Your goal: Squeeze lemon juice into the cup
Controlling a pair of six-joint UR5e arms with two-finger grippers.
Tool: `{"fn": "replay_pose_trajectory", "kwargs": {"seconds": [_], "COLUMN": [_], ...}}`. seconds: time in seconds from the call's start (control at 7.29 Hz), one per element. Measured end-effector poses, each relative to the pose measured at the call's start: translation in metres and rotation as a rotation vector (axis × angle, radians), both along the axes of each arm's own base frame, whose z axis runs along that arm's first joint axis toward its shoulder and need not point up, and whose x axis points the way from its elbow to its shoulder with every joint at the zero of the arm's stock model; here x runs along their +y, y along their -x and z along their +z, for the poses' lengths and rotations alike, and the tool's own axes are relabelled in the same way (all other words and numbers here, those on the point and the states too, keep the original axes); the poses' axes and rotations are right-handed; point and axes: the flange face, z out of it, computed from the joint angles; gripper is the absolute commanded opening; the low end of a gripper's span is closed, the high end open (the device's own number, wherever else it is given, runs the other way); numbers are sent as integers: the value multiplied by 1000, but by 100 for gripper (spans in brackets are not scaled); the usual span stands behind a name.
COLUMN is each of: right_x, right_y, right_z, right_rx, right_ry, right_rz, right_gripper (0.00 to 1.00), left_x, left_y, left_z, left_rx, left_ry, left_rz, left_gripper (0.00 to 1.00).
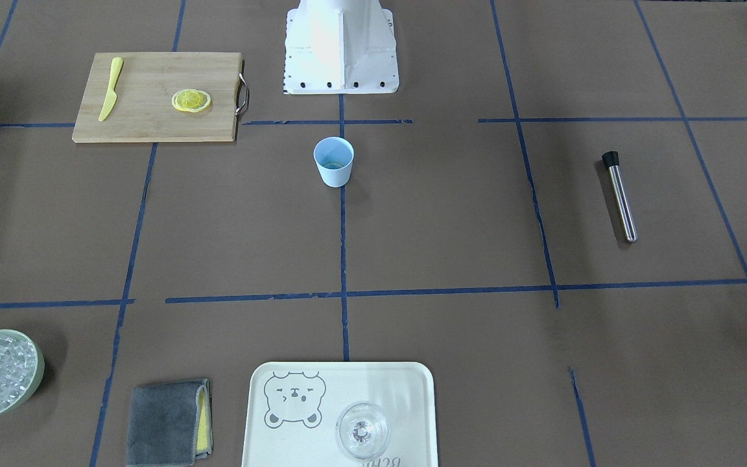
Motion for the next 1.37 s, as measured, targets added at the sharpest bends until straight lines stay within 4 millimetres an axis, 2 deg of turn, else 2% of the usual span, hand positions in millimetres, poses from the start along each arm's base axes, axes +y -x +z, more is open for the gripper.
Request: {"fn": "replay_pose_trajectory", "kwargs": {"seconds": [0.27,0.82,1.1,1.37], "right_x": [-8,-25,-29,-29], "right_y": [1,3,2,1], "right_z": [3,18,32,34], "right_rx": [-18,-41,-38,-36], "right_ry": [8,-8,-49,-55], "right_rz": [-1,-2,9,16], "right_gripper": [100,100,100,100], "left_x": [4,10,10,10], "left_y": [6,1,0,0], "left_z": [-1,-8,-8,-8], "left_rx": [6,82,85,86], "left_ry": [36,80,79,80], "left_rz": [-16,-53,-53,-53], "left_gripper": [100,100,100,100]}}
